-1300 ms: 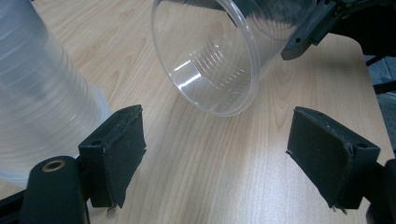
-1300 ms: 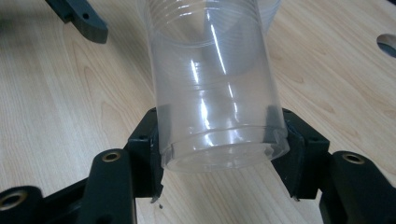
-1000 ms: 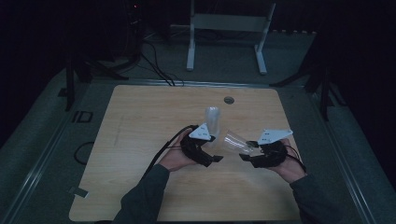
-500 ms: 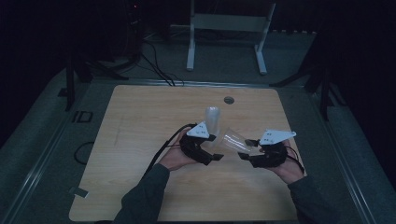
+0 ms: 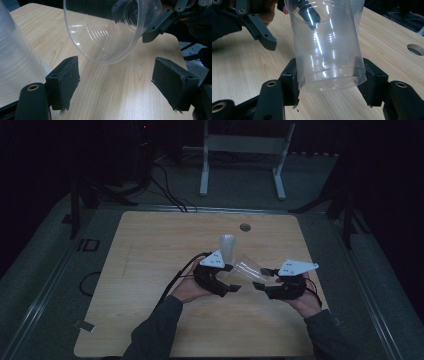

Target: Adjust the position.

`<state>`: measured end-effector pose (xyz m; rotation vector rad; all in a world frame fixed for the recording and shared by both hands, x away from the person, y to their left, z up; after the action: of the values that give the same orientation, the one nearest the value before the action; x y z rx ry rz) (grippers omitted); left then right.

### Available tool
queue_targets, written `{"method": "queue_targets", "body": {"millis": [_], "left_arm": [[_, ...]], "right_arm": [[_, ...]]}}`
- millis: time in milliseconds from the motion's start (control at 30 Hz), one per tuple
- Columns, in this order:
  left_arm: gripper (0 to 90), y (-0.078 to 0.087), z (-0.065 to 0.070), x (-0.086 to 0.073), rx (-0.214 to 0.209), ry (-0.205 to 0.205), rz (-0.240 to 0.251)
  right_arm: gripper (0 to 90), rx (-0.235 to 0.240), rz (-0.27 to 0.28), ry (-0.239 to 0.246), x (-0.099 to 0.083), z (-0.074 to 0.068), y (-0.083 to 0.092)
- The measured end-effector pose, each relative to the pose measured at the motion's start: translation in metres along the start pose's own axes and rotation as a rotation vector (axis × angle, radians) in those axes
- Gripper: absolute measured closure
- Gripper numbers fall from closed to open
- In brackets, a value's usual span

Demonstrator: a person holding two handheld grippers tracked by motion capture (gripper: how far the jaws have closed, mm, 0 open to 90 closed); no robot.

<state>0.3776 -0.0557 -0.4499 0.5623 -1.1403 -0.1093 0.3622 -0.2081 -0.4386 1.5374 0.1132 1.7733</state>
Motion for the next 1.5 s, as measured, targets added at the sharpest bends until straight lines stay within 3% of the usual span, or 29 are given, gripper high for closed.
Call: {"method": "queue_targets", "body": {"millis": [667, 1033, 1500], "left_arm": [[22.6, 0.004, 0.002, 0.008, -0.051, 0.033, 0.058], [22.7, 0.008, 0.004, 0.017, -0.117, 0.078, 0.124], [22.7, 0.009, 0.004, 0.023, -0.14, 0.11, 0.17]], "right_arm": [[41.9, -0.03, 0.112, -0.029, 0.006, -0.002, -0.004], [41.9, -0.057, 0.174, -0.033, 0.012, -0.002, -0.002], [41.9, -0.078, 0.205, -0.042, 0.015, -0.002, -0.002]]}}
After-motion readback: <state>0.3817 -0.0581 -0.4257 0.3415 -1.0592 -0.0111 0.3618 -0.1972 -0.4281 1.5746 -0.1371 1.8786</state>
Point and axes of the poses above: each handheld gripper's, and its own axes: y roughly backward along the jaws, x roughly out of its top, z roughly to its right, the point moved 8 cm from there along -y, roughly forward along the jaws, and after that the axes turned 15 degrees about y, right-handed, at the moved point
